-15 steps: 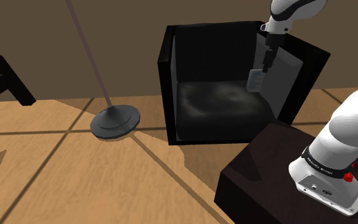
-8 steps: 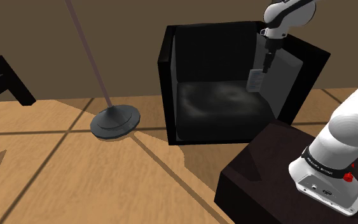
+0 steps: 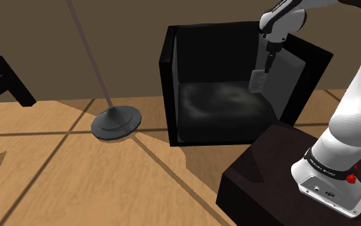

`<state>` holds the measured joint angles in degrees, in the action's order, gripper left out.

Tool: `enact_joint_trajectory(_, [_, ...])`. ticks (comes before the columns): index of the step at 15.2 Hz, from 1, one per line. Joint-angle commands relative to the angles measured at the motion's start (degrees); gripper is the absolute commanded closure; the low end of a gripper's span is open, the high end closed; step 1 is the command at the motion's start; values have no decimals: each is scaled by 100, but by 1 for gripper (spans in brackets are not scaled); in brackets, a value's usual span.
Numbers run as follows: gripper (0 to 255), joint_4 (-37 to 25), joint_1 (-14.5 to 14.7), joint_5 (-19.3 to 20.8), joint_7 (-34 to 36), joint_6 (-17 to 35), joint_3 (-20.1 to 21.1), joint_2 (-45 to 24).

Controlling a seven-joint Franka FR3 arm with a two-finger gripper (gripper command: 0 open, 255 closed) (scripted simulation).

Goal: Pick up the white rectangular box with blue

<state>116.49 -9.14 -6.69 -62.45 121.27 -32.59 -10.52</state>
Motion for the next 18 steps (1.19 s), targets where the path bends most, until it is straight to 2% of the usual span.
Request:
enact_joint_trajectory(1, [0, -445, -179, -285, -353, 2, 19, -500])
enact_joint_trajectory(7, [0, -1910, -878, -913, -1095, -155, 249, -1876])
enact_joint_trajectory(17, [0, -1796, -971, -1099, -1208, 267, 378, -2210])
enact_joint_trajectory(18, [255, -1787, -966, -1096, -1205, 268, 376, -2202])
